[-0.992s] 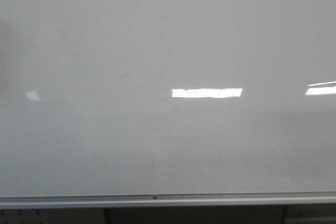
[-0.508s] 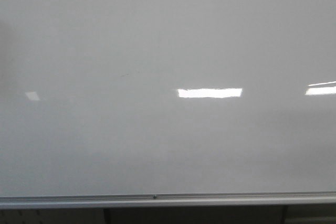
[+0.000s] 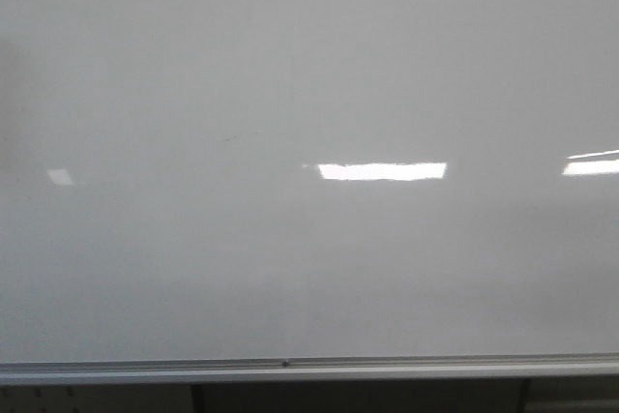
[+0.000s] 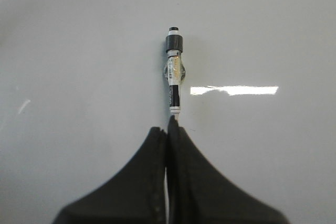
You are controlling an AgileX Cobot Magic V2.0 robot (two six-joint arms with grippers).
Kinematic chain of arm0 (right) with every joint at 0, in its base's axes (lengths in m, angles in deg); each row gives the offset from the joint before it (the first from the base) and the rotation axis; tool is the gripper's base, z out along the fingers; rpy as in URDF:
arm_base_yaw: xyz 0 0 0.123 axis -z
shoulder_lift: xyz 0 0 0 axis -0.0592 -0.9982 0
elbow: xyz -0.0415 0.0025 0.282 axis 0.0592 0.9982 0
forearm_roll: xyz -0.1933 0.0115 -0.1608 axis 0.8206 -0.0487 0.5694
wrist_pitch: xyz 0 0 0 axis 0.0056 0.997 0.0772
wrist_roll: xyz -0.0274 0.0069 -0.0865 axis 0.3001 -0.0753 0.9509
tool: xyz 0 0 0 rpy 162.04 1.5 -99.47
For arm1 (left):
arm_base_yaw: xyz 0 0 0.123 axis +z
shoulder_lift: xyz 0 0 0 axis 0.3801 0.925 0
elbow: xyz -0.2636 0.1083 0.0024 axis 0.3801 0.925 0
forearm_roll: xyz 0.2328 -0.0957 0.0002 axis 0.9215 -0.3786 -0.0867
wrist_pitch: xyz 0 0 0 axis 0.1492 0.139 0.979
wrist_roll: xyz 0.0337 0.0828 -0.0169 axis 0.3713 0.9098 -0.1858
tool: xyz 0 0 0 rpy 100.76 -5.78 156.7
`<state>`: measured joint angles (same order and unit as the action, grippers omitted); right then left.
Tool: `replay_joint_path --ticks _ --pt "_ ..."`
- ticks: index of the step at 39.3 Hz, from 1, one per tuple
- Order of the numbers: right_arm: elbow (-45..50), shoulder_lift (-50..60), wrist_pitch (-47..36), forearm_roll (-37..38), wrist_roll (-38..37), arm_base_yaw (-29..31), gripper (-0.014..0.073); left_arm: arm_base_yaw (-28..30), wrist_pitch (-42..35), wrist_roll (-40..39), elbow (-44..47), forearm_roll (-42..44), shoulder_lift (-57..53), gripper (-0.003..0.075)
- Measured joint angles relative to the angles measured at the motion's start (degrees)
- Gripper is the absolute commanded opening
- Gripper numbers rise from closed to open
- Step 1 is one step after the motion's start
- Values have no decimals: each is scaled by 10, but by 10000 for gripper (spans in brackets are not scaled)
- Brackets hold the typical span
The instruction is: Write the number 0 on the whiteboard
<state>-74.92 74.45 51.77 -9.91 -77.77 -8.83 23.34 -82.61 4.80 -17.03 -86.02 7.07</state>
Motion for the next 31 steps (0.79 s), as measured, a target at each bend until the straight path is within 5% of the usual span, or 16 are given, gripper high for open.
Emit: replay_joint_path --ticks 11,21,31 --pt "0 0 0 0 0 0 -69 0 -4 0 0 0 0 -20" --pt "-20 0 -11 0 0 0 -67 0 -81 0 -8 -3 0 -20" --pt "-166 -16 47 0 0 0 -67 0 0 0 -148 -4 25 -19"
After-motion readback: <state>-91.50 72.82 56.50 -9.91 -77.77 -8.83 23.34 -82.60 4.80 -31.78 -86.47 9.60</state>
